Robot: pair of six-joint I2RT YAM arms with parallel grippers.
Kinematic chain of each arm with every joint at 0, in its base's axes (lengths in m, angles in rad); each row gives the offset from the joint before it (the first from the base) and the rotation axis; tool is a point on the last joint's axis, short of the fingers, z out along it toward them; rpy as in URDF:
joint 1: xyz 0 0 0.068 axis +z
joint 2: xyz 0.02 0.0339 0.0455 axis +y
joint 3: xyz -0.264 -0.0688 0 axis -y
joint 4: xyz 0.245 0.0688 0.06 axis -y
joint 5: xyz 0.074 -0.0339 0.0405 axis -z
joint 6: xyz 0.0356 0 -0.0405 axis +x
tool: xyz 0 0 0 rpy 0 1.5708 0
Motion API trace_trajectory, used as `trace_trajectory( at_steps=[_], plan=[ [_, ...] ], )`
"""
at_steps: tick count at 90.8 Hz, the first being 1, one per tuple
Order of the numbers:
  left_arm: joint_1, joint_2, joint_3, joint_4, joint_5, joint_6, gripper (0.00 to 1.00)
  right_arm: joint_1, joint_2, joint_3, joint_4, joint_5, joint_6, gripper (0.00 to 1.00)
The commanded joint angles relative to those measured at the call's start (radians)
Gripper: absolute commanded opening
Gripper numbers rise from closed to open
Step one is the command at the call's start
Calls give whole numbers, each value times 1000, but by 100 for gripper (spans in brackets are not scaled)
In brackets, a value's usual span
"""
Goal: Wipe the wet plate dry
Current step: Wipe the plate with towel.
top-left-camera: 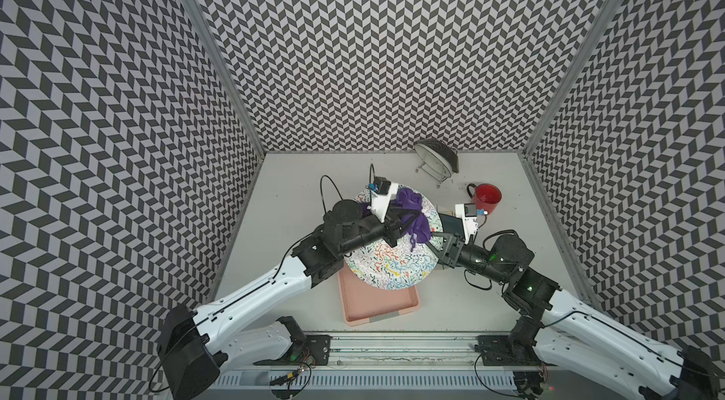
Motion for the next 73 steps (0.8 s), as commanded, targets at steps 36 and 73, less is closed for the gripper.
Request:
trace_trajectory(
  at_steps=[36,73],
  plan=[
    [318,-194,-189,-152,-66,-121,0,-62,-77,168,287,-264,-46,0],
    [-104,123,10,-99,-101,62,0,-51,-116,74,239,-102,-125,0]
  ],
)
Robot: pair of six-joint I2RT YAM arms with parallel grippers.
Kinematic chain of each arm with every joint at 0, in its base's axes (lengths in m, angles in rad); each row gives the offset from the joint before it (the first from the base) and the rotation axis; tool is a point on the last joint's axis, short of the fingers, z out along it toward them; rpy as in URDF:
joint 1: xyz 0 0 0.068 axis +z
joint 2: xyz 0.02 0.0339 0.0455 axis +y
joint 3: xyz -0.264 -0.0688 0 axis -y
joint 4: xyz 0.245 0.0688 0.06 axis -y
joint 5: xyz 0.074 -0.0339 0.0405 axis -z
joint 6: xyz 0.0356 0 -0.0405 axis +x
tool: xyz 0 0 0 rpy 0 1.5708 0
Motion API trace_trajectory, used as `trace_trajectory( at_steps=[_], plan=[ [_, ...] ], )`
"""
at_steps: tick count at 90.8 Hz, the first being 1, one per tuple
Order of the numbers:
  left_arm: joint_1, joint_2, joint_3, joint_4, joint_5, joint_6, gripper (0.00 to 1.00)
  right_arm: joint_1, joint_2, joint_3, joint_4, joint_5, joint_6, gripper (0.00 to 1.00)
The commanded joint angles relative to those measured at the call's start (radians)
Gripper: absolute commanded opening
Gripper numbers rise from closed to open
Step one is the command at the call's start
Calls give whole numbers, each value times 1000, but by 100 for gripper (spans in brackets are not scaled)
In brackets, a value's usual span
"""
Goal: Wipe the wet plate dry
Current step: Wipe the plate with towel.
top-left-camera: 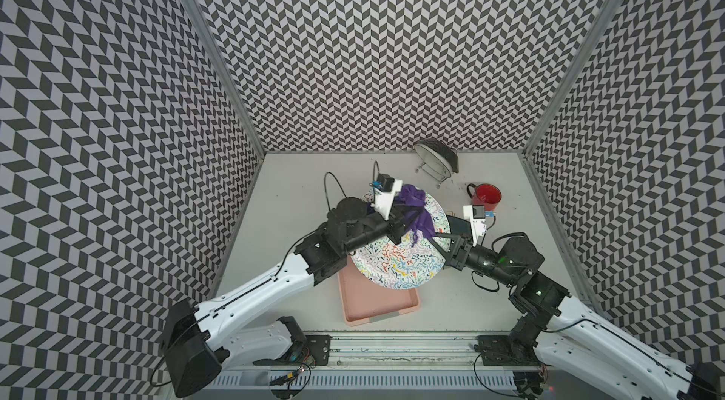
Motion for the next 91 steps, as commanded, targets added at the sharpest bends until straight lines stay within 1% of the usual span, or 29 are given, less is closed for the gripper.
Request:
trace_trajectory(
  at_steps=[1,4,11,21,31,36,43,49,55,59,64,69,73,79,83,87,91],
  plan=[
    [-45,66,-63,-85,-45,31,0,-21,-34,100,281,-82,-51,0],
    [-58,67,-85,-85,-50,32,0,-44,-30,117,284,-101,-39,0],
    [-78,44,-162,-75,-53,21,0,-135,-24,150,296,-139,7,0],
    [-83,-5,-303,-46,-60,-26,0,-259,-14,180,391,-227,111,0],
    [-66,-83,-407,-44,-147,-86,0,-289,-5,186,494,-296,201,0],
    [-17,-120,-427,-62,-166,-114,0,-287,-8,171,535,-326,220,0],
    [105,-179,-405,-99,-121,-138,0,-287,-27,144,522,-354,217,0],
    [224,-238,-364,-99,-25,-152,0,-289,-66,102,486,-315,214,0],
    [319,-311,-334,-31,119,-194,0,-296,-127,77,415,-261,194,0],
    [377,-360,-330,73,222,-257,0,-311,-154,84,350,-229,177,0],
    [436,-407,-341,247,349,-384,0,-334,-179,94,308,-227,179,0],
    [481,-426,-364,459,453,-550,0,-351,-190,90,361,-255,214,0],
    [504,-422,-386,638,509,-690,0,-363,-190,79,449,-293,257,0],
    [520,-387,-417,912,542,-890,0,-367,-171,52,653,-357,354,0],
    [521,-353,-423,1041,552,-994,0,-367,-148,40,797,-398,430,0],
    [519,-303,-417,1160,561,-1084,0,-366,-111,40,891,-431,475,0],
    [513,-253,-411,1293,558,-1174,0,-365,-82,48,918,-463,486,0]
  ],
)
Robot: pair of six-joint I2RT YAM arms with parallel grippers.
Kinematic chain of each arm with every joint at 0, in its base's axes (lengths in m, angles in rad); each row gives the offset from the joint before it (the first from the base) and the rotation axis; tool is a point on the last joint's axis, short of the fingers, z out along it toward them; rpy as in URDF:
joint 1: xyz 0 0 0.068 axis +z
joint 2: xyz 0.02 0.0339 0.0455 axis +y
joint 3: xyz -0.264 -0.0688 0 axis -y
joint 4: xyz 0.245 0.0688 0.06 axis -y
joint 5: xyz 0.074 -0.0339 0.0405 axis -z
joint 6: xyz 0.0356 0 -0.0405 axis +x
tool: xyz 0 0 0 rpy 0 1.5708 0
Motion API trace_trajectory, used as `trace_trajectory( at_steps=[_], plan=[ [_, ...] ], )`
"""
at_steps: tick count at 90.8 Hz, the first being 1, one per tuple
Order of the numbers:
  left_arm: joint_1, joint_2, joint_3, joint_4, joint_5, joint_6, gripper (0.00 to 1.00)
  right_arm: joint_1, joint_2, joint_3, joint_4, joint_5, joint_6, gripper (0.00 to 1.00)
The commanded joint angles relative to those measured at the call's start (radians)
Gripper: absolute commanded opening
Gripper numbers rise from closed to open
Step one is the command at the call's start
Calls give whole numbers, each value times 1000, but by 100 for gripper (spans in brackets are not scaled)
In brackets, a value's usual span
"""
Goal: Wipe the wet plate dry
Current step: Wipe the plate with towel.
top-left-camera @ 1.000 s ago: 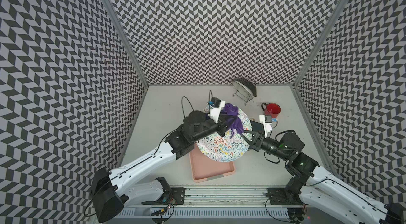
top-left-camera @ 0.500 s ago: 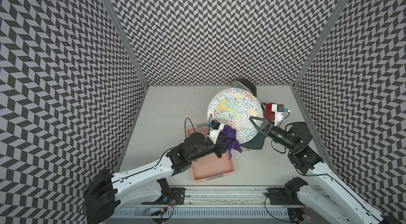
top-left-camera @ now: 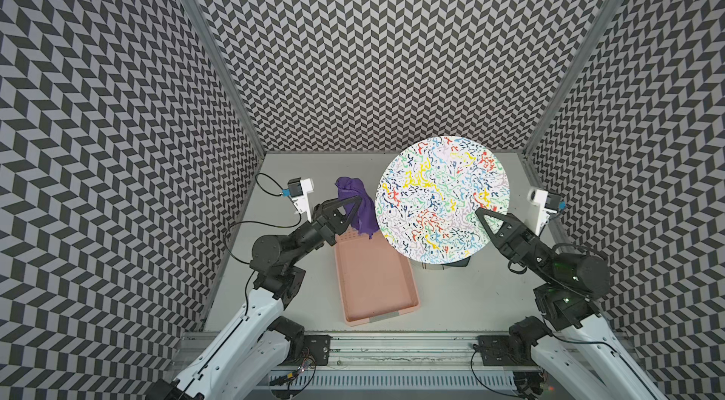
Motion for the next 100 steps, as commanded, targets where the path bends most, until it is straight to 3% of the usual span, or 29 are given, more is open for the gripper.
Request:
trace_trajectory(
  at_steps=[1,11,20,31,47,62,71,81,92,100],
  plan=[
    [-6,106,-3,495,95,-401,0,-2,56,11,385,-139,156,0],
    [-53,214,45,744,59,-568,0,0,113,22,333,-176,129,0],
    [-129,282,100,831,16,-616,0,12,170,4,409,-178,148,0],
    [-196,325,143,871,-39,-614,0,63,232,3,435,-186,135,0],
    [-328,383,138,910,-116,-582,0,189,304,45,372,-97,13,0],
    [-458,408,119,912,-138,-492,0,158,410,149,471,-40,85,0],
    [-453,392,103,912,-154,-486,0,77,433,200,495,-22,144,0],
    [-385,371,129,912,-167,-530,0,3,410,185,508,-37,192,0],
    [-292,387,205,901,-192,-606,0,6,348,106,492,-112,158,0],
    [-281,434,304,902,-168,-637,0,49,302,47,466,-133,108,0]
  ],
)
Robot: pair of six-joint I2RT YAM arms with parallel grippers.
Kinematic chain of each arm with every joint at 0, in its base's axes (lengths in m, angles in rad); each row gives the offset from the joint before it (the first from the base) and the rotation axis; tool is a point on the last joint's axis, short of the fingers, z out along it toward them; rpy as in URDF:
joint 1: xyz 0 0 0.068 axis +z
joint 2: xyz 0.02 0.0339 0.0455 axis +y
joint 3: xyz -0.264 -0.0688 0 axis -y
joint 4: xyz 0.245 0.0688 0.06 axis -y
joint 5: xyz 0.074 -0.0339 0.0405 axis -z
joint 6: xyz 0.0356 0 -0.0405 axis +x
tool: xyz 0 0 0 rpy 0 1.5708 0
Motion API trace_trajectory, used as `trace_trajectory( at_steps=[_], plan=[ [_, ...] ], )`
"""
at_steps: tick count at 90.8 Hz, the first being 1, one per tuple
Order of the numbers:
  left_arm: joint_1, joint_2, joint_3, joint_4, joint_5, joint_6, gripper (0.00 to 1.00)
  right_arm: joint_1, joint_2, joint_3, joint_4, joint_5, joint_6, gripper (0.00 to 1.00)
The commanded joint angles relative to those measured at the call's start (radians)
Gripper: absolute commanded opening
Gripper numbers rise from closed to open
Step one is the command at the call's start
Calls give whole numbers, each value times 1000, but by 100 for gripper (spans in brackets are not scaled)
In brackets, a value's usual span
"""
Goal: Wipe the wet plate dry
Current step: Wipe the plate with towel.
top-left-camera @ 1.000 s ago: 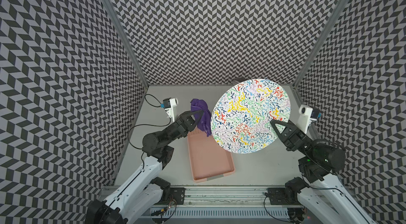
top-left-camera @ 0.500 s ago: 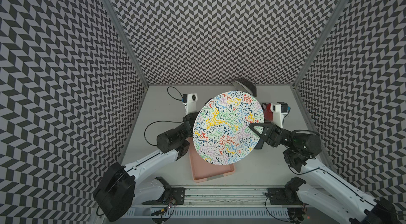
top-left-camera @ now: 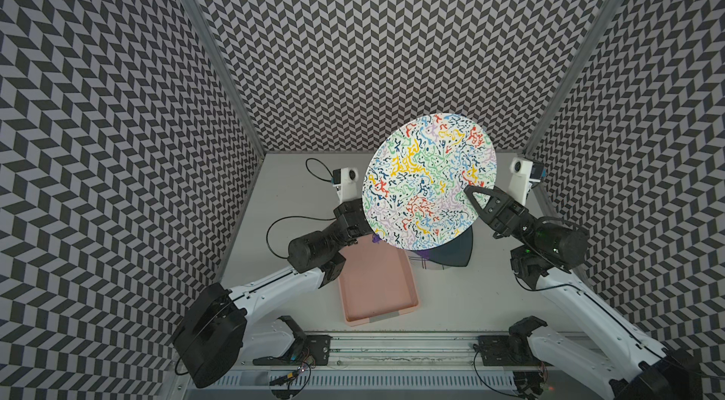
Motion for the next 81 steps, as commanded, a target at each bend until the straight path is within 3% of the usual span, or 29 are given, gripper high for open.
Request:
trace_trajectory(
  at_steps=[1,16,37,53,69,76,81],
  plan=[
    [20,35,145,262,11,-63,0,45,-68,-57,20,-17,-51,0],
    [-82,90,202,269,6,-23,0,199,-60,-83,-42,120,-174,0],
    [-252,100,77,271,-12,63,0,163,81,88,16,130,-116,0],
    [-225,-51,-131,254,-49,126,0,2,83,94,85,134,25,0],
    [-132,-255,-309,160,-59,228,0,-145,38,22,75,150,109,0],
    [-83,-384,-353,-32,-37,346,0,-161,7,6,-27,162,44,0],
    [-73,-480,-335,-285,-36,521,0,-158,-29,17,-152,167,-55,0]
  ],
)
